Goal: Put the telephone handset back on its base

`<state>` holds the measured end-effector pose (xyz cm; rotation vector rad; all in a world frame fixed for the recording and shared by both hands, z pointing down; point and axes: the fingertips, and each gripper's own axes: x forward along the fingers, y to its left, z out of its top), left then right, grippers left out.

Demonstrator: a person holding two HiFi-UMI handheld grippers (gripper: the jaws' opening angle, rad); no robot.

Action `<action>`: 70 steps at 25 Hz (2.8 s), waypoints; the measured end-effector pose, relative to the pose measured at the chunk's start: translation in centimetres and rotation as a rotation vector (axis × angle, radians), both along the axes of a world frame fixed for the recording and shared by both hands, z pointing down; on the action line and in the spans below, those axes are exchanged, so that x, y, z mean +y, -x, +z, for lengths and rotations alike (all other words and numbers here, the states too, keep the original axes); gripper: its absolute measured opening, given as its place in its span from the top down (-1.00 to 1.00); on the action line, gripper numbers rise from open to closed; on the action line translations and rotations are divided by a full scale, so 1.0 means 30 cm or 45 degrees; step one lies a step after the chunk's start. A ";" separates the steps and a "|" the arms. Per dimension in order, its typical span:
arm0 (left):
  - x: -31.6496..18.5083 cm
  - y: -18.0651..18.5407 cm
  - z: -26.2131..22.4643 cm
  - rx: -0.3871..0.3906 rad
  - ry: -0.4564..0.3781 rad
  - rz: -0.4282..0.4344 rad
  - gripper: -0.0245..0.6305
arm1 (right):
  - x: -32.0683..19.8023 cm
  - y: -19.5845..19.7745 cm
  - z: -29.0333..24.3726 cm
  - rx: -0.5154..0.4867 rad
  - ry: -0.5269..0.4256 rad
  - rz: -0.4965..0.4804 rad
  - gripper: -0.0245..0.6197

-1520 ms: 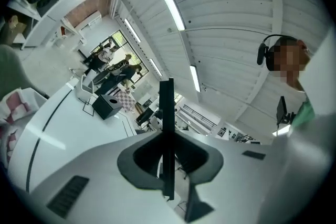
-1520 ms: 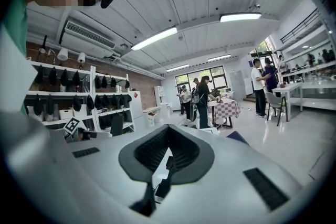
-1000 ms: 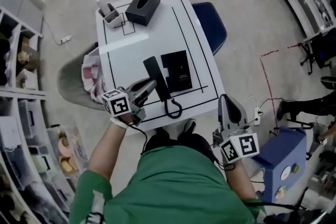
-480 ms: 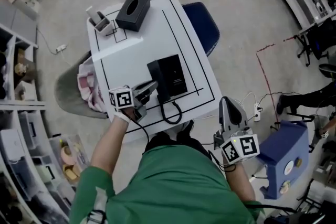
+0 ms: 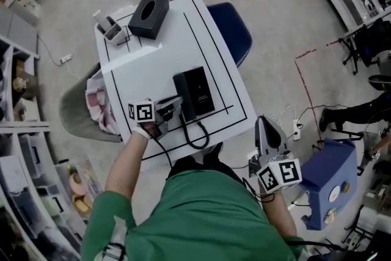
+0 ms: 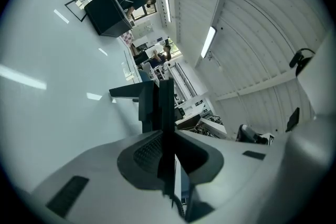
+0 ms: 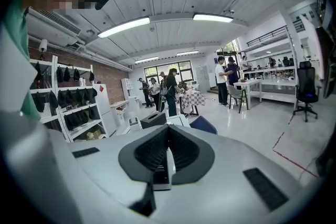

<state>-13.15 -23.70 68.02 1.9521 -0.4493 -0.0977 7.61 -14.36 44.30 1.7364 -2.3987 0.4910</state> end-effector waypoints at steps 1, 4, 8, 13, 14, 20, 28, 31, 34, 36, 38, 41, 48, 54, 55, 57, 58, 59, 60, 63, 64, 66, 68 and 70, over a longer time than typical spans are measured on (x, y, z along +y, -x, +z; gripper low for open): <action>-0.002 -0.005 0.002 0.012 -0.002 0.009 0.68 | 0.001 -0.003 0.004 -0.004 0.006 0.004 0.85; -0.007 -0.006 0.038 0.031 0.049 0.005 0.68 | -0.003 -0.004 0.008 -0.015 0.018 0.007 0.86; -0.019 -0.017 0.050 0.060 0.069 0.021 0.68 | -0.008 0.000 0.017 -0.016 0.033 0.005 0.86; -0.013 -0.030 0.044 0.061 0.049 0.025 0.68 | -0.005 -0.003 0.017 -0.027 0.048 0.002 0.86; -0.017 -0.029 0.045 0.057 0.047 0.016 0.68 | -0.009 -0.003 0.014 -0.027 0.045 0.000 0.85; -0.032 -0.029 0.066 -0.010 0.086 -0.026 0.67 | -0.023 0.004 0.015 -0.032 0.042 -0.016 0.85; -0.029 -0.009 0.101 -0.156 0.176 -0.047 0.40 | -0.025 0.015 0.006 -0.040 0.039 -0.048 0.85; -0.031 0.004 0.111 -0.226 0.176 -0.061 0.28 | -0.028 0.018 0.002 -0.045 0.032 -0.060 0.85; -0.044 -0.001 0.110 -0.231 0.176 -0.090 0.28 | -0.035 0.013 0.004 -0.054 0.026 -0.069 0.85; -0.048 -0.014 0.116 -0.202 0.208 -0.109 0.26 | -0.034 0.009 0.014 -0.062 0.031 -0.071 0.85; -0.046 -0.020 0.118 -0.193 0.227 -0.132 0.26 | -0.031 0.010 0.020 -0.073 0.034 -0.076 0.86; -0.039 -0.004 0.121 -0.225 0.226 -0.171 0.26 | -0.031 0.007 0.014 -0.084 0.023 -0.090 0.85; -0.011 0.082 0.035 -0.275 0.176 -0.308 0.26 | -0.047 -0.010 -0.016 -0.100 -0.013 -0.119 0.85; 0.016 0.129 -0.238 -0.460 -0.143 -0.421 0.32 | -0.101 -0.035 -0.065 -0.110 -0.075 -0.159 0.85; 0.017 0.131 -0.293 -0.483 -0.209 -0.438 0.35 | -0.117 -0.042 -0.076 -0.113 -0.090 -0.163 0.85; 0.014 0.134 -0.411 -0.521 -0.338 -0.472 0.41 | -0.151 -0.059 -0.103 -0.119 -0.125 -0.166 0.85; 0.010 0.133 -0.473 -0.538 -0.402 -0.488 0.44 | -0.168 -0.068 -0.120 -0.121 -0.144 -0.166 0.85; 0.006 0.132 -0.537 -0.551 -0.466 -0.506 0.47 | -0.183 -0.076 -0.139 -0.123 -0.162 -0.166 0.85; 0.002 0.132 -0.604 -0.563 -0.529 -0.527 0.49 | -0.197 -0.083 -0.159 -0.124 -0.181 -0.165 0.86; 0.003 0.134 -0.795 -0.604 -0.706 -0.605 0.58 | -0.229 -0.092 -0.223 -0.133 -0.237 -0.169 0.85; 0.003 0.135 -0.853 -0.627 -0.766 -0.634 0.63 | -0.240 -0.092 -0.247 -0.135 -0.259 -0.174 0.86; -0.003 0.131 -0.960 -0.686 -0.889 -0.689 0.68 | -0.266 -0.089 -0.296 -0.132 -0.310 -0.186 0.85; -0.013 0.119 -1.050 -0.733 -0.997 -0.730 0.70 | -0.293 -0.084 -0.343 -0.121 -0.363 -0.198 0.85; -0.012 0.102 -1.114 -0.754 -1.060 -0.751 0.72 | -0.309 -0.081 -0.379 -0.095 -0.407 -0.208 0.85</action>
